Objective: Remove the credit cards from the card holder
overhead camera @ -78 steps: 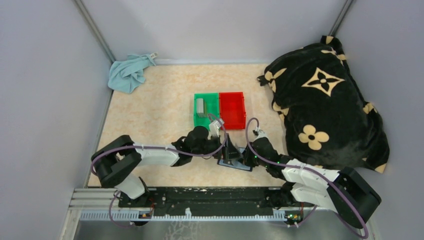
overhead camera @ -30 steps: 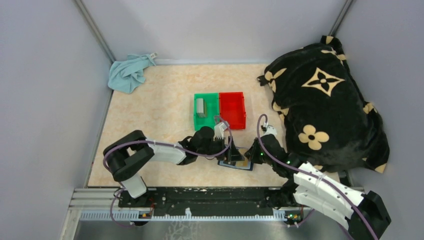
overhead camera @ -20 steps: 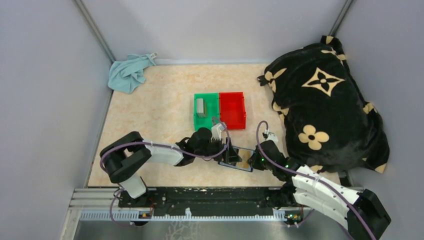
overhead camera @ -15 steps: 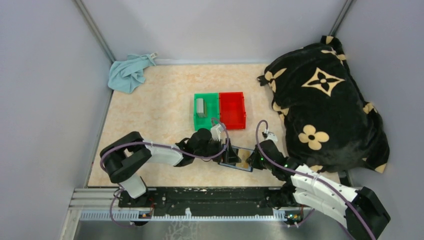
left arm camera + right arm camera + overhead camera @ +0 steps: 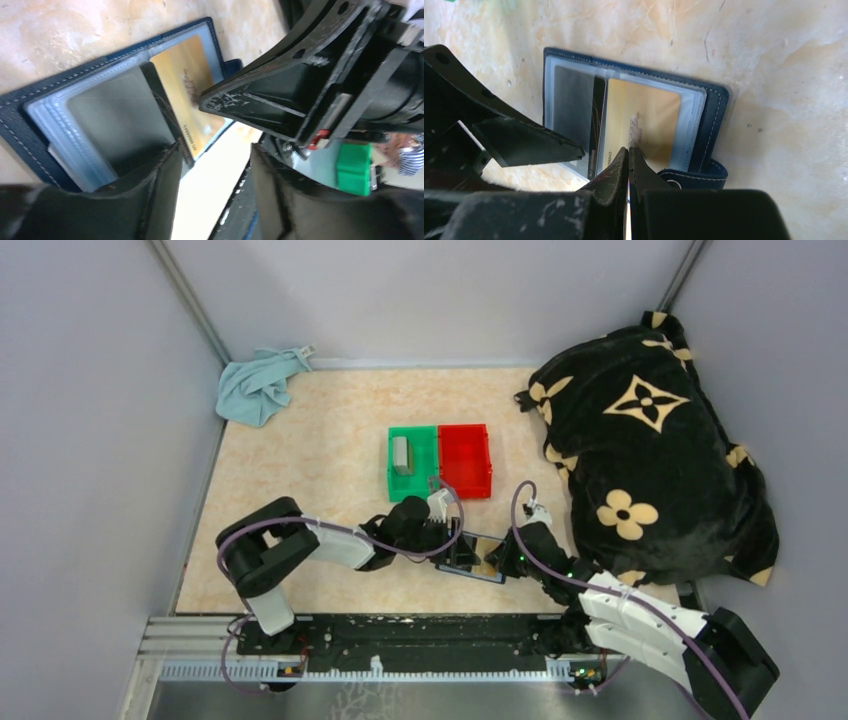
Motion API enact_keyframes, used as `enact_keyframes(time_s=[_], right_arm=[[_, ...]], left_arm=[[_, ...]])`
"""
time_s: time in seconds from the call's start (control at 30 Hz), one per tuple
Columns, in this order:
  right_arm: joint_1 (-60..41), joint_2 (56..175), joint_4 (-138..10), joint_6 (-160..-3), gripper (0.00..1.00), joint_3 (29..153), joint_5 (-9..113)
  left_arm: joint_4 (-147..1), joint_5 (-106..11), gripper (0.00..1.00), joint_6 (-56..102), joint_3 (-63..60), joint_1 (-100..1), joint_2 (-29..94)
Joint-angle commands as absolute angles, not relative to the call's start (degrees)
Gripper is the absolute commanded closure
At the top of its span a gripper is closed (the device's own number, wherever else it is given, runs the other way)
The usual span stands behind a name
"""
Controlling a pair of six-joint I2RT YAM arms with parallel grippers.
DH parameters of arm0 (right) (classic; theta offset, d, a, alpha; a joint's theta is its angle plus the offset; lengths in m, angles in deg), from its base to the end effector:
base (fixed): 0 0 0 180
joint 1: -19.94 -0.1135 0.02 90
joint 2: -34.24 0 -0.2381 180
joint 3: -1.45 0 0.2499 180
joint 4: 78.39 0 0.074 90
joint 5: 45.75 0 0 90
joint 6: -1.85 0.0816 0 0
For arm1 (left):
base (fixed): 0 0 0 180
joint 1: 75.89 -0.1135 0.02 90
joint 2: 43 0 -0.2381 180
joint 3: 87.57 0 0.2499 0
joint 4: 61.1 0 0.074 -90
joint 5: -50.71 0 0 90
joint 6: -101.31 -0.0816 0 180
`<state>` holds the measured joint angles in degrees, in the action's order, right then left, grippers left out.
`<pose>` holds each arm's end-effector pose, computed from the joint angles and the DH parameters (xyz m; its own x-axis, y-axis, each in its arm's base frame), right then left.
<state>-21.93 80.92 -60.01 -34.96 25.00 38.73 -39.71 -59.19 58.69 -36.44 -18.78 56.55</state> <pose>0.1562 0.1294 0.0857 -0.7847 0.3669 -0.4997 0.0292 0.8271 0.5613 0.1720 -0.3171 0.0929 -0.8693 0.0700 -0.4893 0.4645 0.4542 -0.7602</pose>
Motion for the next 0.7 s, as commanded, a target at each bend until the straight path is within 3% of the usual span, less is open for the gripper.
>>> enact_keyframes(time_s=[0.0, 0.1, 0.2, 0.33, 0.5, 0.67], right_arm=[[-22.16, 80.17, -62.01, -36.07, 1.00, 22.30, 41.89], [-22.16, 78.93, -64.21, -36.13, 1.00, 21.81, 42.49], [-22.08, 79.78, -65.20, -36.35, 1.00, 21.53, 42.41], [-21.99, 82.54, -67.43, -36.30, 1.00, 21.37, 43.32], [-22.03, 84.02, -70.63, -35.94, 1.00, 21.43, 44.30], [-22.05, 84.90, -70.47, -36.55, 1.00, 22.58, 44.46]], left_arm=[[-37.21, -60.53, 0.57, 58.89, -36.25, -19.15, 59.48], [-36.68, -60.09, 0.82, 59.11, -37.16, -19.11, 59.24], [-37.23, -59.79, 0.87, 58.95, -37.80, -19.24, 57.48], [-39.08, -59.76, 0.71, 58.20, -38.05, -19.24, 52.98], [-43.53, -56.74, 0.34, 56.38, -39.03, -19.35, 46.09], [-47.66, -53.59, 0.34, 55.32, -41.29, -19.67, 41.48]])
